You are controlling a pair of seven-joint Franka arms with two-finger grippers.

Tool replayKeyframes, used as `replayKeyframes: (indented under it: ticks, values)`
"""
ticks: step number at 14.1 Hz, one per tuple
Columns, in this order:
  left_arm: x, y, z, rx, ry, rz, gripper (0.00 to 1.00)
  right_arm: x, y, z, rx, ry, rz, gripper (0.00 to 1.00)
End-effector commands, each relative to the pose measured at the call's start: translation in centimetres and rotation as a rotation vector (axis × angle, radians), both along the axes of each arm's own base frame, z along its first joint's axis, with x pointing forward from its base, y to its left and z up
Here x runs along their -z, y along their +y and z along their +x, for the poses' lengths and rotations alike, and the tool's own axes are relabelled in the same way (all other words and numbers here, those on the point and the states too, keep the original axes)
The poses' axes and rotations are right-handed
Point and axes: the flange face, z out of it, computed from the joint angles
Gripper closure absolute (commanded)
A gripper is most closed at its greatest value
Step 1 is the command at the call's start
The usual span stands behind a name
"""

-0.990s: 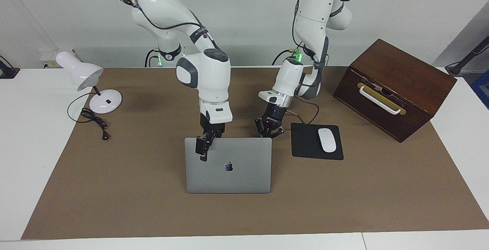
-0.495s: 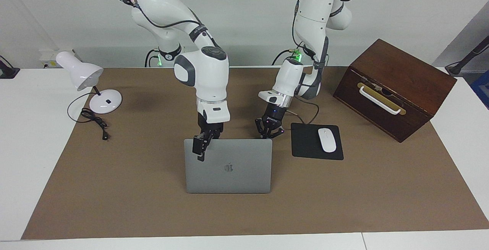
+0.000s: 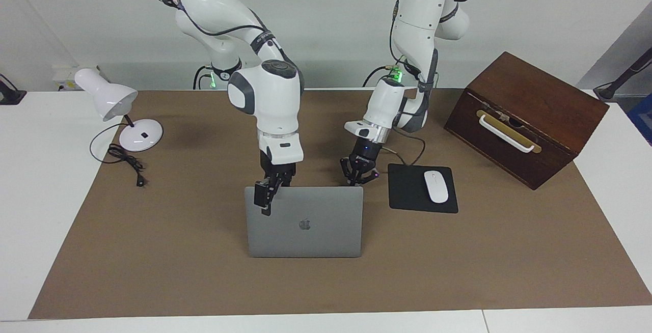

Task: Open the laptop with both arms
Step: 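Lift the laptop lid upward with the right gripper, then push the laptop lid farther open with the right gripper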

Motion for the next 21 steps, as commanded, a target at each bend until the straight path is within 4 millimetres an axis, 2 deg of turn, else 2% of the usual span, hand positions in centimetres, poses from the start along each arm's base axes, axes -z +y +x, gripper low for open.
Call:
replayKeyframes:
  ticks: [1, 4, 8, 19, 21]
  values:
    - [3.2, 0.1, 0.2, 0.005, 0.035, 0.03, 1.0, -0.6, -0.5, 0.8, -0.01, 0.014, 0.011, 0.0]
    - [3.2, 0.1, 0.2, 0.005, 0.036, 0.031, 1.0, -0.8, -0.8, 1.0, -0.004, 0.012, 0.012, 0.0]
    - [3.2, 0.1, 0.2, 0.005, 0.036, 0.031, 1.0, -2.4, -1.2, 1.7, 0.0, -0.001, 0.023, 0.0]
    - [3.2, 0.1, 0.2, 0.008, 0.035, 0.032, 1.0, -2.3, -2.1, 2.8, 0.007, -0.011, 0.042, 0.0]
    - [3.2, 0.1, 0.2, 0.006, 0.036, 0.032, 1.0, -1.7, -2.1, 2.9, 0.005, -0.007, 0.041, 0.0]
